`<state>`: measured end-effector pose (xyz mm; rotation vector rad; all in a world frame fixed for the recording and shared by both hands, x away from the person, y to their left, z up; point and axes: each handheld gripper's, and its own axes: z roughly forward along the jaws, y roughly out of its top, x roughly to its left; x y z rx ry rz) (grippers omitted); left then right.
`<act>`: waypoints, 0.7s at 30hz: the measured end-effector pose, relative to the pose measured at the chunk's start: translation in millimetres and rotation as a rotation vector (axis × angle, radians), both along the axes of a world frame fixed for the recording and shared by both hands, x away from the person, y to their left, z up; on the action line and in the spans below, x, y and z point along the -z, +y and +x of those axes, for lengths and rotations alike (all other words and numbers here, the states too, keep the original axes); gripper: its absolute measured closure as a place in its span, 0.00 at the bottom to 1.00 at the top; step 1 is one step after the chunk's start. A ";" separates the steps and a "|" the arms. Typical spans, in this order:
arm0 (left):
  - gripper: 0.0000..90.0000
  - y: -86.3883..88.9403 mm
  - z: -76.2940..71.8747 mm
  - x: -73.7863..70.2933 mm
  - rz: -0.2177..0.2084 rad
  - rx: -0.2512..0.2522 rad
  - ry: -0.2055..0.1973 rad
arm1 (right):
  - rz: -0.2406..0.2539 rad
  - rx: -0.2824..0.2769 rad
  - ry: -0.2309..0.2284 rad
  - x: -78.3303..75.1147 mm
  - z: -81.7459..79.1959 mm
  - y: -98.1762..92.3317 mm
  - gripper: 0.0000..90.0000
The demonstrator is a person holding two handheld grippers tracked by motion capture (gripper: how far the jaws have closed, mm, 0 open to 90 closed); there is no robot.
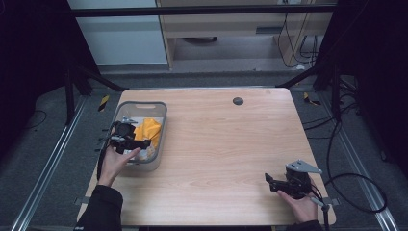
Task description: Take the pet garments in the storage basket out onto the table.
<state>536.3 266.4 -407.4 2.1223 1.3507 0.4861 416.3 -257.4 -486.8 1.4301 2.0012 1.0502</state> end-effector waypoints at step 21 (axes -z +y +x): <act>0.59 -8.6 6.8 12.1 0.063 0.018 0.083 | -0.002 -0.011 0.011 0.7 0.5 0.7 0.14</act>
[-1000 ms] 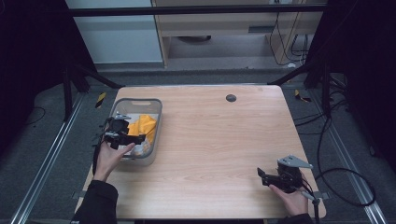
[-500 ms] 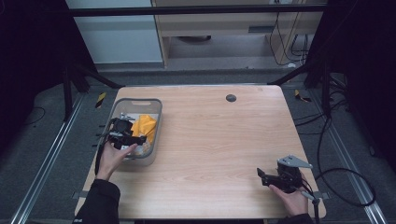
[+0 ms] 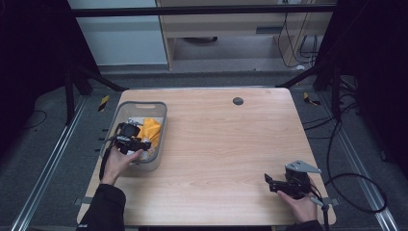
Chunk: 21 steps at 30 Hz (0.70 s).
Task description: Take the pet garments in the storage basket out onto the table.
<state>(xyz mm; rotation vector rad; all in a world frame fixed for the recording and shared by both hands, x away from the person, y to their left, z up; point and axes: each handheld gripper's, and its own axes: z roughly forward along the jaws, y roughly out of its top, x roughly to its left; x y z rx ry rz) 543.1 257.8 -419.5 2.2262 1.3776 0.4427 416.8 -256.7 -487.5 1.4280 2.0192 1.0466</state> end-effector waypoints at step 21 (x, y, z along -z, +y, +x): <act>0.88 2.2 3.1 3.4 -0.026 -0.012 0.044 | -0.008 -0.009 0.009 0.9 0.3 1.4 0.13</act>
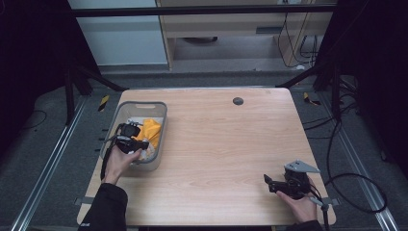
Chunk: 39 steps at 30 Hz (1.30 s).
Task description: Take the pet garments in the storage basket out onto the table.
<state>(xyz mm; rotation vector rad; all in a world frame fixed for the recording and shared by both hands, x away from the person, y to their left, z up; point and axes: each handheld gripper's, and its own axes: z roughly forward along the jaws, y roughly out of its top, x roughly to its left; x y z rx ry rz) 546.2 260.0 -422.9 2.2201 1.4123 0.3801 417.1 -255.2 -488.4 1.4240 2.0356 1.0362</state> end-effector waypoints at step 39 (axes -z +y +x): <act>0.91 19.3 -21.5 -59.8 -0.032 -0.017 -0.127 | -0.003 0.000 -0.002 -0.3 -0.4 0.6 0.13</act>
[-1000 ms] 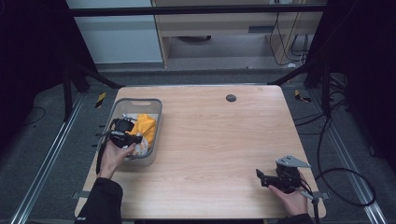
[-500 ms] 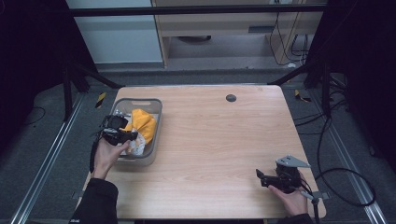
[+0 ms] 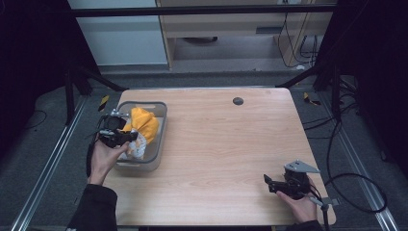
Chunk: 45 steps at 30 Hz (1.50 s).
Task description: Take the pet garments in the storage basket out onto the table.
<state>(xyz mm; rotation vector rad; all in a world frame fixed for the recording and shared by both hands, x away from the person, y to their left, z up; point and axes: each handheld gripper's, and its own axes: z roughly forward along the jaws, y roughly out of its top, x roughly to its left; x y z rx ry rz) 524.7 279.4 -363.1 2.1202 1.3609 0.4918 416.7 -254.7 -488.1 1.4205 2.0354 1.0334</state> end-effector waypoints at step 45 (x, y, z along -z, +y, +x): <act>0.91 -39.9 -39.7 -45.1 -0.013 0.193 -0.075 | -0.002 0.002 -0.002 -0.4 -0.4 0.1 0.13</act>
